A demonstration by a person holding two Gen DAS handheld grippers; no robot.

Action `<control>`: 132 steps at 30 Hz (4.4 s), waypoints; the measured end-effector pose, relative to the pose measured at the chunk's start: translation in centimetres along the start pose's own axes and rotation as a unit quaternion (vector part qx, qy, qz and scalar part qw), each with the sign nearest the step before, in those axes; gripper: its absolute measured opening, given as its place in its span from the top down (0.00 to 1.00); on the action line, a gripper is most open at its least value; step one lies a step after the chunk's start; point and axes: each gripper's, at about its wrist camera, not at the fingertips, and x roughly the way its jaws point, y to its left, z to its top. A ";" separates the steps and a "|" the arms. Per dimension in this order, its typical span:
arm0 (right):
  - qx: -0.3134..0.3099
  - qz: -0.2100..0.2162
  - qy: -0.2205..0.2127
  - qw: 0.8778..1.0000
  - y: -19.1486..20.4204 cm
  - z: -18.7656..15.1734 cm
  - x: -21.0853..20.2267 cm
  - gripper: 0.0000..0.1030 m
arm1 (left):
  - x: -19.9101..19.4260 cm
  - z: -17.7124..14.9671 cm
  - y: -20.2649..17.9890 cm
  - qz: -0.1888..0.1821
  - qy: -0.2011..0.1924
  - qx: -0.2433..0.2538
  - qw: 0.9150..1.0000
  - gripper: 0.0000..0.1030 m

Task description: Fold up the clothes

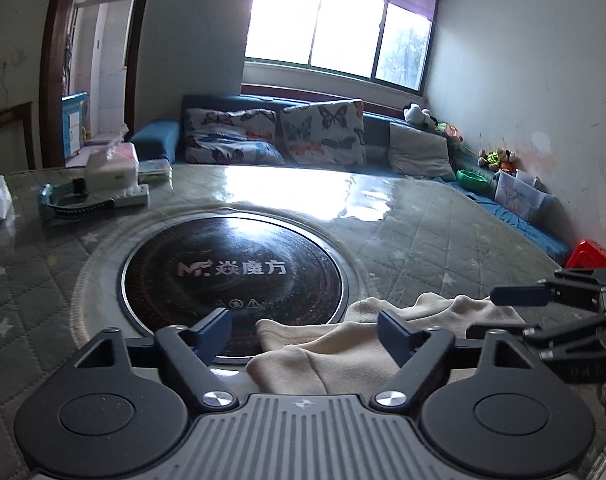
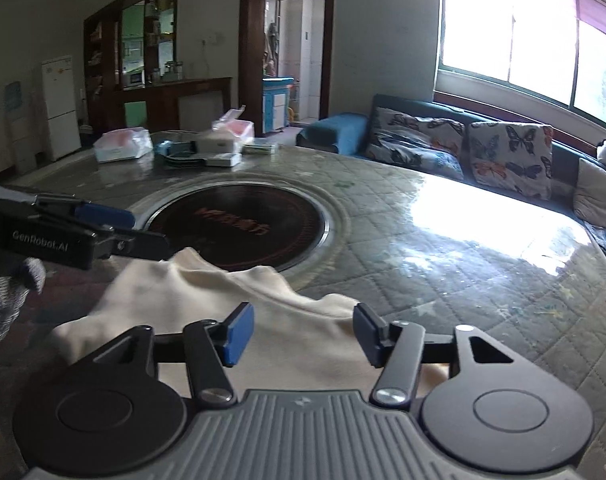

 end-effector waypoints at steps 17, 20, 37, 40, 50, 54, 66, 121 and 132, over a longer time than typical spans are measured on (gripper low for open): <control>-0.109 0.103 0.012 0.989 8.8 -3.6 -1.8 0.46 | -3.5 -1.5 3.1 0.022 -0.010 -0.076 0.997 0.00; -0.118 0.102 0.025 0.988 9.2 -4.2 -1.2 0.43 | -3.7 -1.7 3.5 0.025 -0.012 -0.088 0.996 0.00; -0.249 0.112 0.020 0.962 15.0 -2.5 0.9 0.58 | -3.1 -2.1 4.9 0.015 0.041 -0.176 0.984 0.04; -0.266 0.103 0.025 0.958 15.8 -2.5 1.5 0.61 | -3.0 -2.2 5.0 0.005 0.047 -0.198 0.979 0.04; -0.180 0.119 0.013 0.976 13.3 -0.8 0.8 0.86 | -1.5 -2.3 4.9 -0.035 0.075 -0.272 0.959 0.13; -0.137 0.131 0.000 0.982 11.7 0.0 0.0 0.87 | -0.7 -2.3 4.6 -0.046 0.090 -0.297 0.950 0.15; -0.104 0.145 -0.018 0.984 9.7 -0.3 -1.8 0.88 | 1.6 -3.5 5.0 -0.073 0.122 -0.358 0.923 0.77; 0.178 -0.180 -0.081 0.964 -15.0 -5.0 -10.5 0.91 | 6.6 5.3 -9.9 -0.133 0.102 -0.107 0.980 0.86; 0.188 -0.276 -0.066 0.940 -21.5 -7.4 -13.8 0.91 | 12.6 5.0 -18.5 -0.184 0.143 -0.068 0.970 0.86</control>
